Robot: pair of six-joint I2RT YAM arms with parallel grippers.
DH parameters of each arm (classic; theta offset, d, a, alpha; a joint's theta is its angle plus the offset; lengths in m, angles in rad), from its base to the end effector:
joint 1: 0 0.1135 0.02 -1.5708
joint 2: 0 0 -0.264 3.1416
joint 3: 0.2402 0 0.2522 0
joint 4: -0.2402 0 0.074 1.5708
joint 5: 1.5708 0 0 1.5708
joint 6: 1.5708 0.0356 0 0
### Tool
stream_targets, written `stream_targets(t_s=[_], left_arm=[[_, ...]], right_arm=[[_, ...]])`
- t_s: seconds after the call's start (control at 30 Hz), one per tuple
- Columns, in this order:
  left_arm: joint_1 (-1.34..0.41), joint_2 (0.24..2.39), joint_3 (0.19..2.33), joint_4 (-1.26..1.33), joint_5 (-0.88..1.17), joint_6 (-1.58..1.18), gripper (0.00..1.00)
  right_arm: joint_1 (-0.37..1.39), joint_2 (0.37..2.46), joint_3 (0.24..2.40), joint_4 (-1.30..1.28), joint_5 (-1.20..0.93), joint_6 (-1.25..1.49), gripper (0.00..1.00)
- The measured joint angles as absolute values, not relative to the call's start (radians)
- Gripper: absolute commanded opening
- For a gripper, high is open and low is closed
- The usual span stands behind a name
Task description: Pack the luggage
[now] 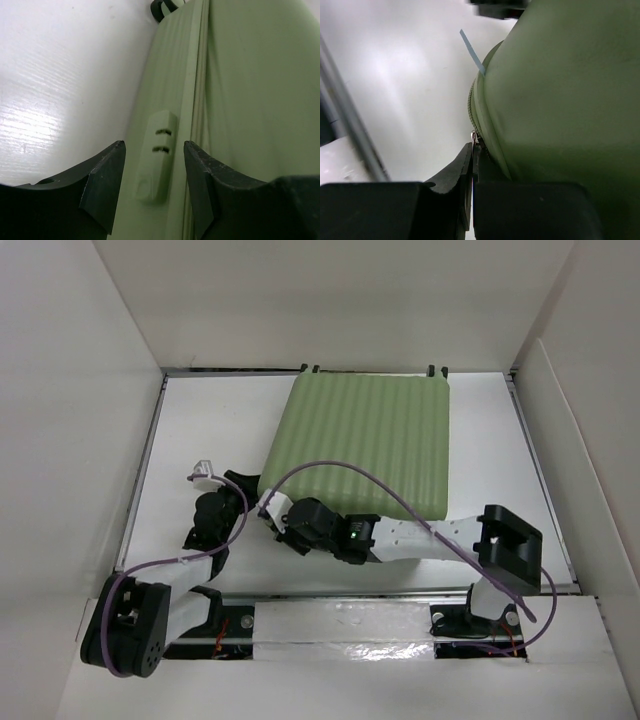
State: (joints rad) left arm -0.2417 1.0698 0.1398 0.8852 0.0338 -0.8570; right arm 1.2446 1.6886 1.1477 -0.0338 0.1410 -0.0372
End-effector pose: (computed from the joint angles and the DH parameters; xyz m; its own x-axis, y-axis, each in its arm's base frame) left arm 0.1912 -0.0484 0.1797 -0.2341 -0.7204 -0.6529 0.1452 0.6381 -0.7561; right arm 0.1277 0.3618 0.2416 -0.1406 -0.5305 -0.8359 -0.9059 0.4096 -0.1076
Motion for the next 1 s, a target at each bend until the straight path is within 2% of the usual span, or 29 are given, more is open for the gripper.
stream_targets(t_s=[0.03,0.1,0.13,0.2,0.23,0.27,0.33,0.4,0.47,0.53,0.6,0.7,0.73,0.77,0.83,0.93,1.0], left_arm=[[-0.241,1.082,0.142,0.885,0.043,-0.857,0.48],[-0.239,1.098,0.147,0.887,0.044,-0.862,0.48],[-0.238,1.101,0.148,0.89,0.044,-0.862,0.48],[-0.239,1.101,0.148,0.889,0.048,-0.862,0.48],[-0.239,1.101,0.148,0.889,0.047,-0.861,0.48],[-0.239,1.1,0.148,0.888,0.048,-0.86,0.48],[-0.239,1.097,0.148,0.885,0.047,-0.858,0.48],[-0.239,1.092,0.148,0.881,0.048,-0.854,0.48],[-0.239,1.086,0.149,0.873,0.048,-0.85,0.48],[-0.239,1.08,0.149,0.867,0.05,-0.846,0.48],[-0.239,1.074,0.149,0.859,0.055,-0.843,0.48],[-0.239,1.061,0.149,0.85,0.072,-0.838,0.48],[-0.239,1.058,0.149,0.847,0.078,-0.835,0.48],[-0.239,1.053,0.149,0.843,0.084,-0.833,0.48],[-0.239,1.044,0.149,0.834,0.095,-0.824,0.48],[-0.239,1.024,0.148,0.817,0.107,-0.809,0.47],[-0.239,1.011,0.148,0.805,0.114,-0.8,0.47]], right_arm=[[1.259,1.685,1.141,-0.03,0.146,-0.032,0.12],[1.282,1.684,1.14,-0.028,0.142,-0.013,0.45],[1.294,1.685,1.14,-0.022,0.116,-0.005,0.65],[1.328,1.684,1.144,-0.018,0.059,-0.006,0.75],[1.347,1.676,1.15,-0.02,0.036,-0.011,0.88],[1.362,1.662,1.156,-0.028,0.015,-0.015,0.92],[1.385,1.617,1.166,-0.068,-0.008,-0.036,0.91],[1.398,1.515,1.189,-0.103,-0.009,-0.051,0.83],[1.382,1.407,1.215,-0.125,0.0,-0.064,0.35],[1.323,1.311,1.23,-0.126,0.014,-0.068,0.0],[1.205,1.209,1.226,-0.128,0.054,-0.055,0.0],[0.897,1.064,1.14,-0.099,0.112,-0.023,0.02],[0.763,1.023,1.097,-0.097,0.123,-0.006,0.2],[0.632,0.986,1.047,-0.09,0.135,0.014,0.32],[0.409,0.921,0.94,-0.091,0.172,0.053,0.48],[0.201,0.859,0.832,-0.111,0.186,0.094,0.59],[0.091,0.845,0.795,-0.112,0.185,0.117,0.6]])
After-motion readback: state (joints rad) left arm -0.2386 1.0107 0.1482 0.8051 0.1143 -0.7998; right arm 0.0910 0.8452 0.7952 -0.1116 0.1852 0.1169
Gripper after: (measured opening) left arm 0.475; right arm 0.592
